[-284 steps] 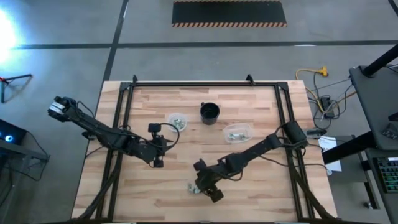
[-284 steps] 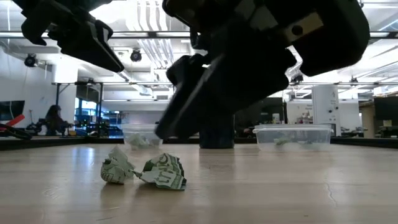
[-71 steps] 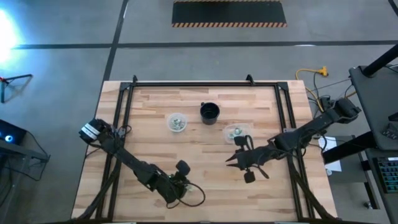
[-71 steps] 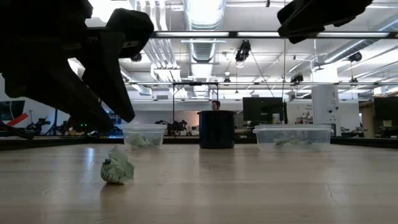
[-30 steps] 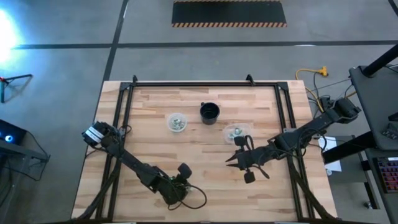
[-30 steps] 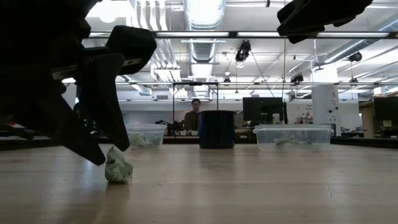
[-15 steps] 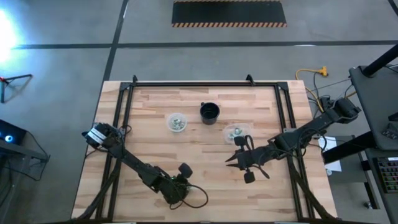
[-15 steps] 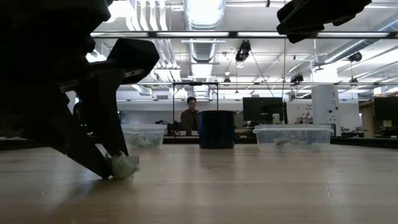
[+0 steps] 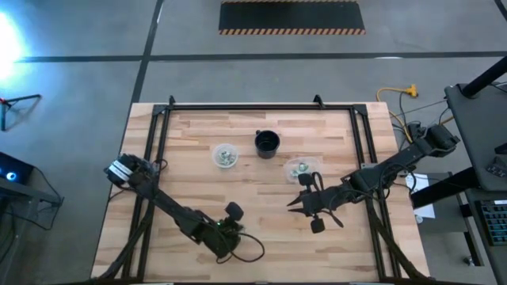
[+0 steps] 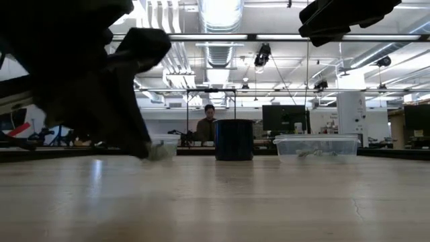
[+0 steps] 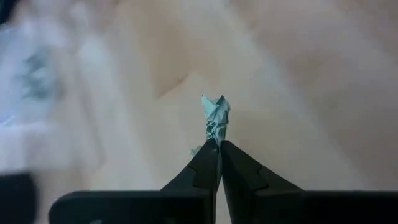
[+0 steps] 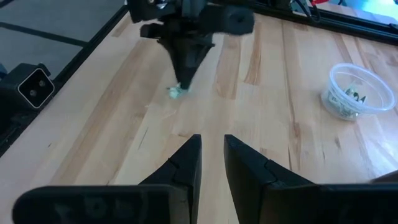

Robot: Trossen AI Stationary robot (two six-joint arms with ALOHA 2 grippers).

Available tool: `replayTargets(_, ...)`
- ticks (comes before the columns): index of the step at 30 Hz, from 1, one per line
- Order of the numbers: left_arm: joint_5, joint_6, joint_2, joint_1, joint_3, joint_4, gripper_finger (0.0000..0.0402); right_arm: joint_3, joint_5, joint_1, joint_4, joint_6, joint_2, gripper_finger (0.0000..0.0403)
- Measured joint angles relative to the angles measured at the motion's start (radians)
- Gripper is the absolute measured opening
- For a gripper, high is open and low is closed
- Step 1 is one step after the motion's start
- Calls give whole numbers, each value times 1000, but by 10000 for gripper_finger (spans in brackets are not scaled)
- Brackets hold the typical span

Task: Pick and place items into bin
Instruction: Put the stevia packet into the left transparent bin

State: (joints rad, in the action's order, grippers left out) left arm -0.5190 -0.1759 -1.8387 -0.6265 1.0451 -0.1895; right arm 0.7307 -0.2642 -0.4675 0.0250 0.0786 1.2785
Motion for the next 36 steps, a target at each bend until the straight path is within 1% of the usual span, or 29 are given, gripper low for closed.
replayTargets(3, -100, 44, 32, 1, -2, -93, 0, 0, 0, 0, 0, -2, 0, 59)
replayTargets(7, -280, 149, 90, 13, -7, -283, 0, 0, 0, 0, 0, -3, 0, 59)
replayTargets(9, -348, 193, 135, 30, -18, -353, 0, 0, 0, 0, 0, -3, 0, 59)
replayTargets(12, -385, 220, 215, 75, -55, -398, 0, 0, 0, 0, 0, -8, 0, 59)
replayTargets(15, -398, 215, 312, 130, -99, -389, 0, 0, -1, 1, 0, -12, 0, 59)
replayTargets(19, -393, 188, 439, 211, -175, -385, 0, 0, -16, 1, 1, -35, 0, 59)
replayTargets(21, -374, 155, 501, 251, -219, -355, 0, 0, -24, 1, 1, -39, 0, 59)
replayTargets(24, -303, 64, 581, 316, -300, -223, 0, 0, -27, 1, 1, -59, 0, 59)
replayTargets(27, -228, -33, 642, 384, -388, -32, 0, -1, -27, 1, 1, -64, 0, 59)
replayTargets(30, -168, -122, 673, 453, -463, 138, 0, -1, -27, 1, 0, -81, 0, 59)
replayTargets(32, -124, -137, 677, 507, -494, 173, 0, -1, -27, 1, 0, -86, 0, 59)
replayTargets(36, -36, -97, 659, 593, -529, 191, 0, -1, -30, 1, 0, -105, 0, 59)
